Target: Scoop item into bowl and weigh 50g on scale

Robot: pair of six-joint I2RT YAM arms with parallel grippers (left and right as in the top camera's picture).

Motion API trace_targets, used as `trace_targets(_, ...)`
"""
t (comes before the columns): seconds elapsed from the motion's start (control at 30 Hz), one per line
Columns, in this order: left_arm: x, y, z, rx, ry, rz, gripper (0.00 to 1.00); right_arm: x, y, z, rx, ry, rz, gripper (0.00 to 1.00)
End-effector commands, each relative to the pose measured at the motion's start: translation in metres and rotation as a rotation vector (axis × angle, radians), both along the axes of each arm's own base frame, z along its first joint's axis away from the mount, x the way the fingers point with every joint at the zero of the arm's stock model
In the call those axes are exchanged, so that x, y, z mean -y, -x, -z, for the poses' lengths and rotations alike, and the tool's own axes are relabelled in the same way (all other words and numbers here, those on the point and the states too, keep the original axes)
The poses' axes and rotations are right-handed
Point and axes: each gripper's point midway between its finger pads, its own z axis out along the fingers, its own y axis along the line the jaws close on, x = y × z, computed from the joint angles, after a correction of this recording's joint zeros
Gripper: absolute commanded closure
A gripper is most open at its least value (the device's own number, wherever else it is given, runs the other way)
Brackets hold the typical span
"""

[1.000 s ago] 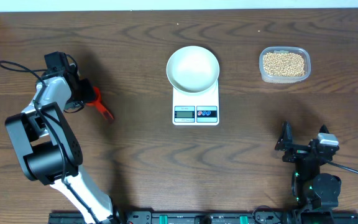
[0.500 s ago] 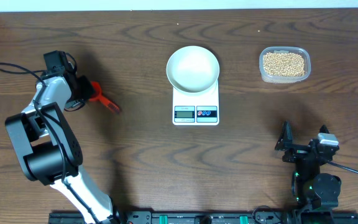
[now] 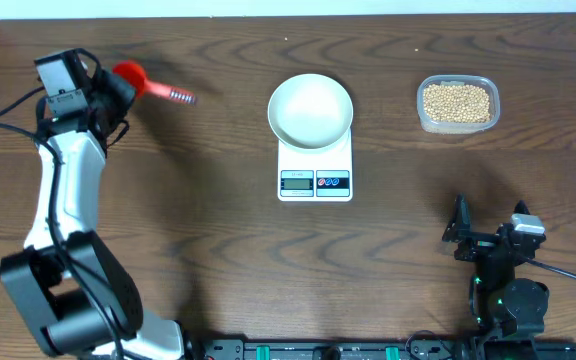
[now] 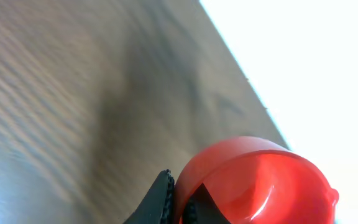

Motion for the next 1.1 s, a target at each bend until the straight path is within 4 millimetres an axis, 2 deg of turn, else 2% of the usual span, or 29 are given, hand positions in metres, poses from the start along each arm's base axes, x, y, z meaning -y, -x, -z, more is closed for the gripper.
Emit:
trace_targets(0.0, 0.028, -0.008, -0.028, 0.070, 0.129, -0.032, 0.93, 0.002, 0.000, 0.001, -0.004, 0.007, 0.012, 0.01)
trace_targets(0.23, 0.074, -0.019, -0.046, 0.130, 0.185, 0.019, 0.93, 0.002, 0.000, 0.001, -0.005, 0.007, 0.012, 0.01)
trace_targets(0.57, 0.123, -0.021, -0.048, 0.123, 0.258, 0.069, 0.93, 0.002, 0.000, 0.001, -0.004, 0.006, 0.012, 0.01)
trace_targets(0.7, 0.141, -0.020, -0.048, 0.118, 0.259, 0.105, 0.93, -0.002, 0.000, 0.002, -0.001, -0.043, -0.011, 0.01)
trace_targets(0.83, 0.154, -0.017, -0.047, 0.107, 0.261, 0.131, 0.93, 0.000, 0.000, 0.000, 0.004, -0.043, 0.004, 0.01)
trace_targets(0.9, 0.157, -0.014, -0.042, 0.083, 0.262, 0.134, 0.93, -0.001, -0.001, -0.007, 0.033, -0.046, -0.004, 0.01)
trace_targets(1.07, 0.158, -0.011, -0.038, 0.063, 0.263, 0.135, 0.93, -0.020, -0.001, -0.015, 0.066, -0.143, -0.111, 0.01)
